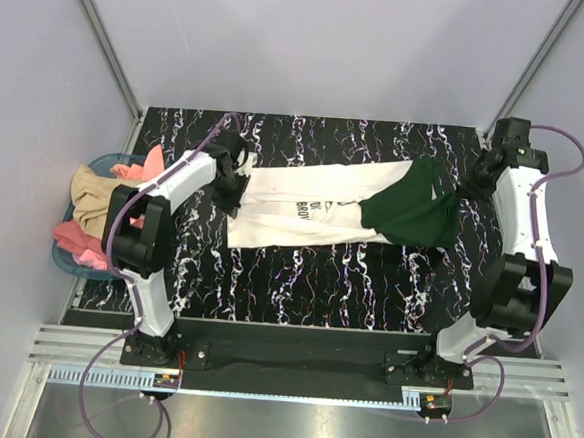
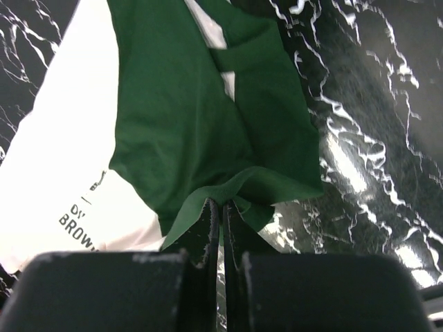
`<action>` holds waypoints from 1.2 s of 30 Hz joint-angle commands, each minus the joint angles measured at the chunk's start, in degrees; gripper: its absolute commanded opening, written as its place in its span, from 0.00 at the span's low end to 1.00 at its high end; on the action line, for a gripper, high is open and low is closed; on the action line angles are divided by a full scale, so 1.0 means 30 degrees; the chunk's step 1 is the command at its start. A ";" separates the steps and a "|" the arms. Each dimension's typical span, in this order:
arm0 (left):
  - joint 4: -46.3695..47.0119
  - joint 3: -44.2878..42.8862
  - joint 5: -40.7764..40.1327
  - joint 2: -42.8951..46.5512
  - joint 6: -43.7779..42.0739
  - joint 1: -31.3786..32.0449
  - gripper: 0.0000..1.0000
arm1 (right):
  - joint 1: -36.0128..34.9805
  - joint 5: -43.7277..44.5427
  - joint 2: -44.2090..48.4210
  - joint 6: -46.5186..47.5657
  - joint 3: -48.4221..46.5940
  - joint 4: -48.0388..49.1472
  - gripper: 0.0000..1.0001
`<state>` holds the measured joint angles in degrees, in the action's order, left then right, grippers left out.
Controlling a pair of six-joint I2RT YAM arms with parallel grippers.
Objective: Fold and stack the t-shirts
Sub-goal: Fold the tshirt
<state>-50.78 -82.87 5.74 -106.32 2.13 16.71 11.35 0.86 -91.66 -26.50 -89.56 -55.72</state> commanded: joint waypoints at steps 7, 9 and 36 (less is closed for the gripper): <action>-0.0445 -0.1848 0.0050 -0.1091 -0.0271 -0.0940 0.00 | -0.0035 -0.0785 -0.2753 0.1508 -0.4011 0.0353 0.00; -0.0445 -0.2082 0.0109 -0.1326 -0.0300 -0.1058 0.00 | -0.0064 -0.1106 -0.3515 0.1714 -0.4803 0.0206 0.00; -0.2026 -0.5891 -0.1179 -0.5251 -0.1120 -0.1468 0.00 | -0.2788 0.3372 -1.0637 0.4027 -1.3593 -0.2958 0.00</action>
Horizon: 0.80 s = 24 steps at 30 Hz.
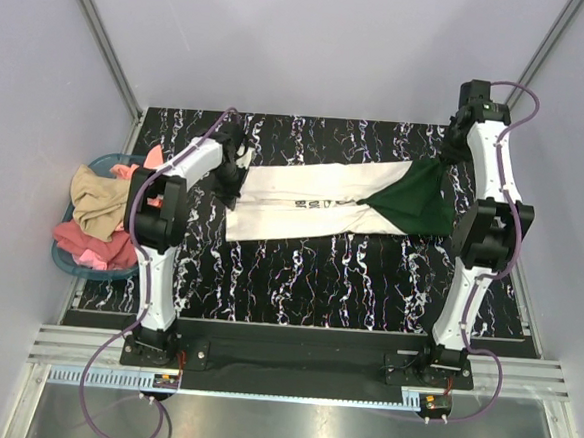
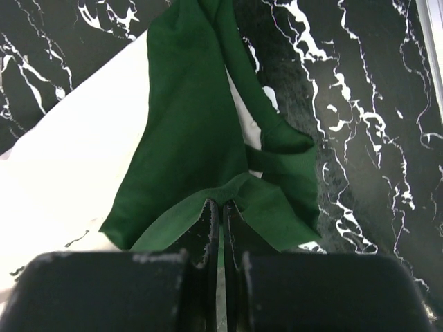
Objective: Fold and stack the t-shirts
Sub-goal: Fold the tshirt
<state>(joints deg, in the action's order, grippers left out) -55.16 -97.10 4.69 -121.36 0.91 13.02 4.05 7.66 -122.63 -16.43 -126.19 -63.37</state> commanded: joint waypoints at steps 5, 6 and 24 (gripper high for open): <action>-0.0833 -0.1821 -0.0947 -0.0590 -0.0654 -0.0325 0.00 | -0.0648 0.1224 -0.0900 0.0816 -0.2203 -0.0496 0.00; -0.0891 -0.1910 -0.0948 -0.0591 -0.0683 -0.0325 0.00 | -0.0677 0.1545 -0.1104 0.0875 -0.2262 -0.0583 0.00; -0.1390 -0.3492 -0.1945 -0.2056 -0.0625 -0.0472 0.00 | -0.1641 0.2396 -0.3449 0.2926 -0.6041 -0.1229 0.00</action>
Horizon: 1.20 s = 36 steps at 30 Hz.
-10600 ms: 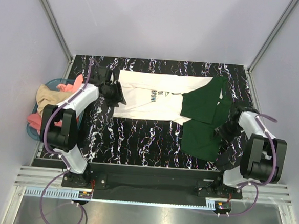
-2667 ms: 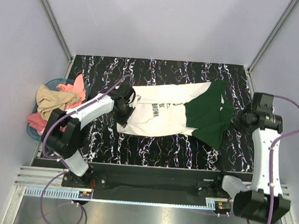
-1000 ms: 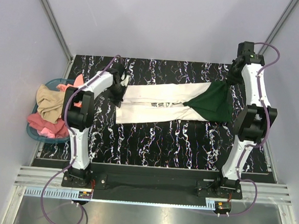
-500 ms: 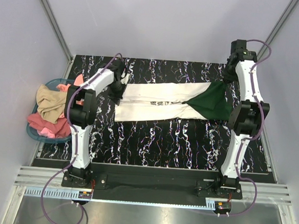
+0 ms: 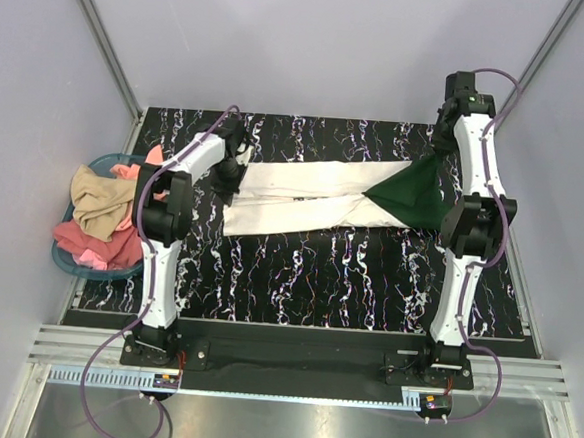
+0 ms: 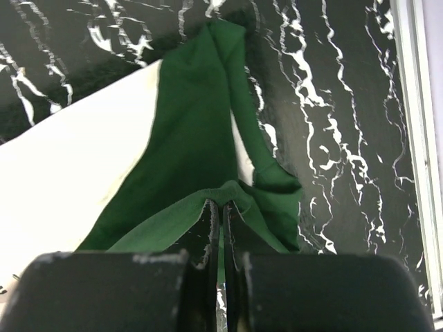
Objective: Fold and stack the t-shirts
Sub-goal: Fold the tshirt
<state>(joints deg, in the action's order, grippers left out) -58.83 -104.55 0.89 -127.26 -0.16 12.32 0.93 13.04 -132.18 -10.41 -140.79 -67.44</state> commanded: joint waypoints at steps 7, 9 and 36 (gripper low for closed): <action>-0.0195 -0.1593 -0.0384 -0.0236 -0.0238 -0.0238 0.00 | -0.0954 0.1190 -0.0793 0.0981 -0.1468 0.0068 0.00; -0.0195 -0.1798 -0.0412 -0.0352 -0.0150 -0.0238 0.00 | -0.0954 0.1600 -0.0939 0.0952 -0.1497 0.0009 0.00; -0.1104 -0.3674 -0.1877 -0.1612 -0.0151 -0.0238 0.13 | -0.1306 0.0401 -0.2669 0.1480 -0.3842 0.0214 0.06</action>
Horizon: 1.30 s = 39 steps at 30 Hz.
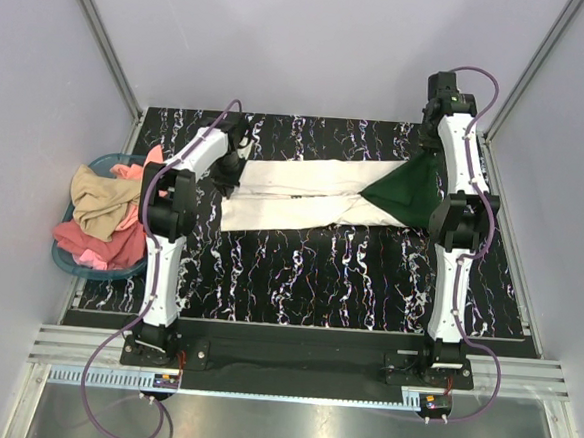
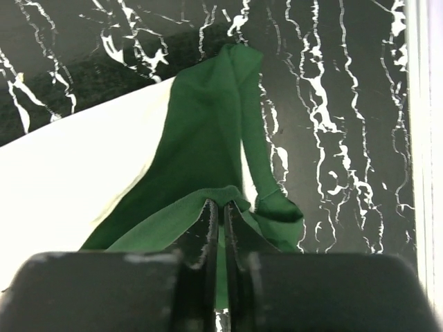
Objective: Fold and stack the t-shirts
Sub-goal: Fold the tshirt
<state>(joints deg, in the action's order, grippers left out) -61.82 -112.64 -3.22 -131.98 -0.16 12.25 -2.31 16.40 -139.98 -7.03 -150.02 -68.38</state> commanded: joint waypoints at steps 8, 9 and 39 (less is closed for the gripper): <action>-0.0135 -0.1622 -0.1413 0.0515 -0.0004 -0.0216 0.21 | -0.0286 0.1065 0.0488 -0.0382 0.0582 0.0528 0.46; -0.0164 -0.1739 -0.2054 0.0721 0.0054 -0.0245 0.21 | -0.0257 0.1152 0.0663 -0.0527 0.0407 0.0441 0.52; 0.5813 0.8806 0.3156 0.5411 0.4068 0.2509 0.24 | 0.4255 -0.6934 1.2355 -0.8673 2.3549 0.9696 0.60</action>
<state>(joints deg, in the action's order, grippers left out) -47.42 -86.28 6.04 -115.00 10.68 20.05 10.70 -2.96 -103.22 -31.83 -78.83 -45.21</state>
